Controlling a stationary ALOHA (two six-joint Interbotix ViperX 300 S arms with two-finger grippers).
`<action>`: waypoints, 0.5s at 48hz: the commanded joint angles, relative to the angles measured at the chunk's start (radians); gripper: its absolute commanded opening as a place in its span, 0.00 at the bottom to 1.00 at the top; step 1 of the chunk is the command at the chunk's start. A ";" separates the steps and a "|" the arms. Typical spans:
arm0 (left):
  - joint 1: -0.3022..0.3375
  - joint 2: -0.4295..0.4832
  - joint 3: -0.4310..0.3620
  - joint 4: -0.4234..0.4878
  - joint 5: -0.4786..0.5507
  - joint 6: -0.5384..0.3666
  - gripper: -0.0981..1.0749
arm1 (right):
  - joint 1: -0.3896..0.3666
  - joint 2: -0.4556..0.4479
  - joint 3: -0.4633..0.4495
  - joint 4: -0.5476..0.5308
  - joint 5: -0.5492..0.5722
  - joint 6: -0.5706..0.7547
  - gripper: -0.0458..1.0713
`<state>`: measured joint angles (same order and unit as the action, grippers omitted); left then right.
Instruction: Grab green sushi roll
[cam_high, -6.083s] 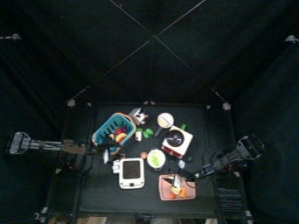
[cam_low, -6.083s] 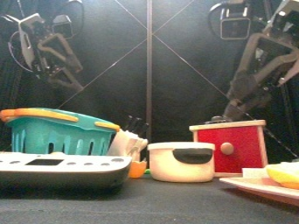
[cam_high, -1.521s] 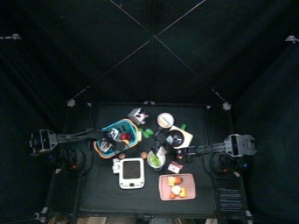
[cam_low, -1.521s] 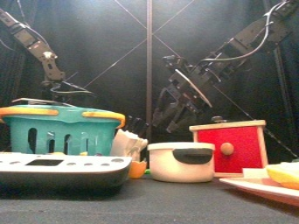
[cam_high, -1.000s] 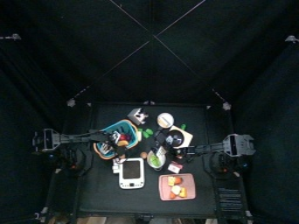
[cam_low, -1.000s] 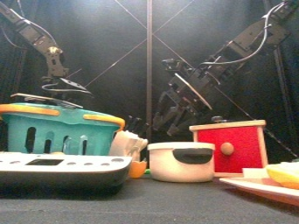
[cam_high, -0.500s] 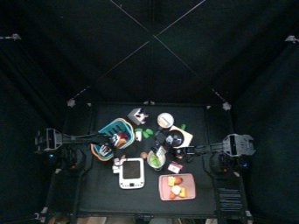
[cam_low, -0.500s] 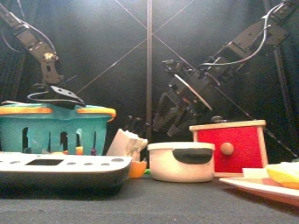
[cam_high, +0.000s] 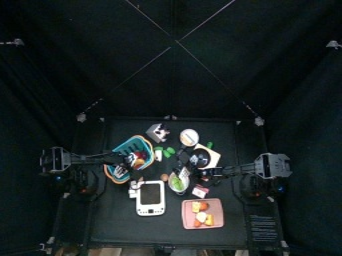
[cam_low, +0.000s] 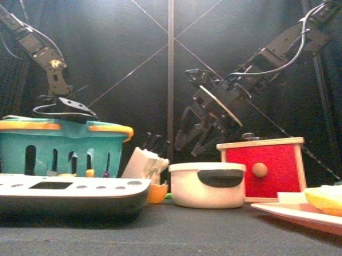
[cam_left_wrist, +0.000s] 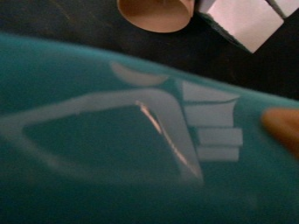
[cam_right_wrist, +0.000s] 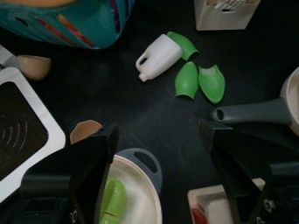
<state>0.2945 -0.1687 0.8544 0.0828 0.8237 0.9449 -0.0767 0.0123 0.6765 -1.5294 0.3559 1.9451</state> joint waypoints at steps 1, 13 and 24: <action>0.008 -0.041 -0.029 0.003 -0.002 -0.003 0.65 | -0.006 -0.018 -0.023 -0.002 0.000 0.000 0.95; 0.011 -0.089 -0.058 0.003 -0.002 -0.011 0.65 | -0.006 -0.014 -0.028 -0.002 0.000 0.000 0.95; 0.040 -0.172 -0.080 0.003 -0.032 -0.049 0.65 | -0.006 -0.014 -0.026 -0.002 -0.002 -0.002 0.95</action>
<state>0.3191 -0.2930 0.8023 0.0828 0.8099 0.9066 -0.0767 0.0169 0.6734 -1.5294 0.3543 1.9451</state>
